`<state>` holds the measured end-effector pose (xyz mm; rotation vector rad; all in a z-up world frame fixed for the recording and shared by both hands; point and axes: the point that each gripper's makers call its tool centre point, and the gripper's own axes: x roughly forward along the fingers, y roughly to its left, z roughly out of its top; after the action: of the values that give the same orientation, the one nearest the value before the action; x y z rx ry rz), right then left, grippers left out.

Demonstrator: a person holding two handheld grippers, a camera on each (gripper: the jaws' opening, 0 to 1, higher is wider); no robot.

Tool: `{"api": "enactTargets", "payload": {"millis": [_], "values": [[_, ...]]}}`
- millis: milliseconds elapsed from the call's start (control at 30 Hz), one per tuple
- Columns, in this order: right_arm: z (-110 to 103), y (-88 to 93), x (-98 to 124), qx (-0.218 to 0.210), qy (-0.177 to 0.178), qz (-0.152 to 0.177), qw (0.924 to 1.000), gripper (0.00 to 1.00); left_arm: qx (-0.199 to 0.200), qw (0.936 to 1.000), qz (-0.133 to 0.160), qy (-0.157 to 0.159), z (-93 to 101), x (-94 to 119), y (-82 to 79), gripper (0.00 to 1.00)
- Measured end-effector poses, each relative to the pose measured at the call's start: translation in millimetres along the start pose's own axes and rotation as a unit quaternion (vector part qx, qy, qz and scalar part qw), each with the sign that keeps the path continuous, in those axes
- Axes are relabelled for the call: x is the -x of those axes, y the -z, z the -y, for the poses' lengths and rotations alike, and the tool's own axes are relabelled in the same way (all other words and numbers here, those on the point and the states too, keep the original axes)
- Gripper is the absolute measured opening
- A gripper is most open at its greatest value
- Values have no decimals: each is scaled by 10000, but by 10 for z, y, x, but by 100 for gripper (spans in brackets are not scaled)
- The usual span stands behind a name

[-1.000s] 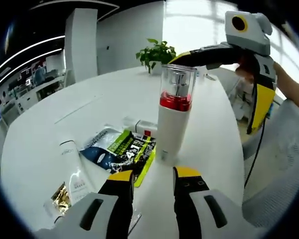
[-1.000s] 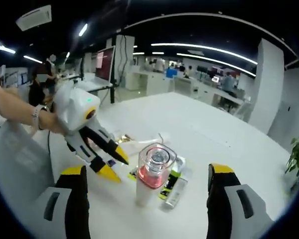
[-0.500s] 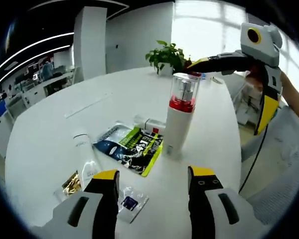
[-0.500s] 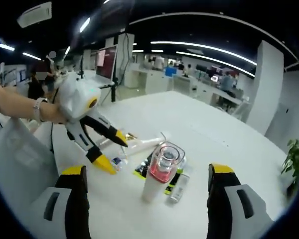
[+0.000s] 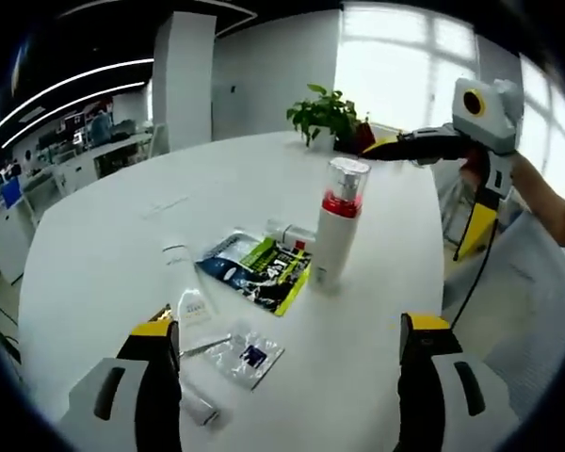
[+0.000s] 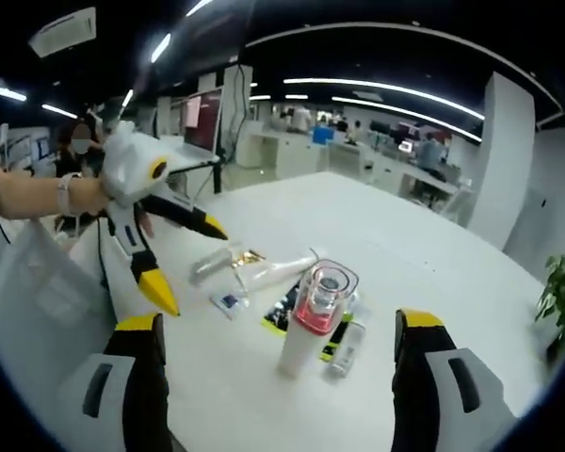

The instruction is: Arrange the skincare products in the storage area until every visible bottle or jar stands upright without overlapping.

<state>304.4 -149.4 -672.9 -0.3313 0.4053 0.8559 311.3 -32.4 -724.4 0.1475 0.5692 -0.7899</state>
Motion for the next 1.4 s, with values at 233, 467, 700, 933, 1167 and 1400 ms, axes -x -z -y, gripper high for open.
{"api": "enactTargets", "payload": {"millis": [233, 467, 700, 933, 1167, 1400], "values": [[-21, -10, 21, 90, 46, 2, 9999, 100, 93, 9999, 9, 72, 67, 160, 6, 99], [-9, -7, 63, 150, 109, -19, 9998, 100, 248, 9996, 129, 29, 88, 323, -4, 99], [-47, -2, 77, 130, 98, 5, 9999, 100, 164, 9989, 422, -154, 64, 467, -130, 99], [-47, 2, 83, 193, 140, -88, 9997, 100, 281, 9978, 558, -201, 68, 539, -121, 99], [-59, 5, 111, 92, 173, -100, 9998, 100, 368, 9980, 380, -353, 5, 562, 5, 99], [-71, -82, 132, 211, 257, 198, 9993, 100, 302, 9972, 604, -318, 20, 572, -53, 99]]}}
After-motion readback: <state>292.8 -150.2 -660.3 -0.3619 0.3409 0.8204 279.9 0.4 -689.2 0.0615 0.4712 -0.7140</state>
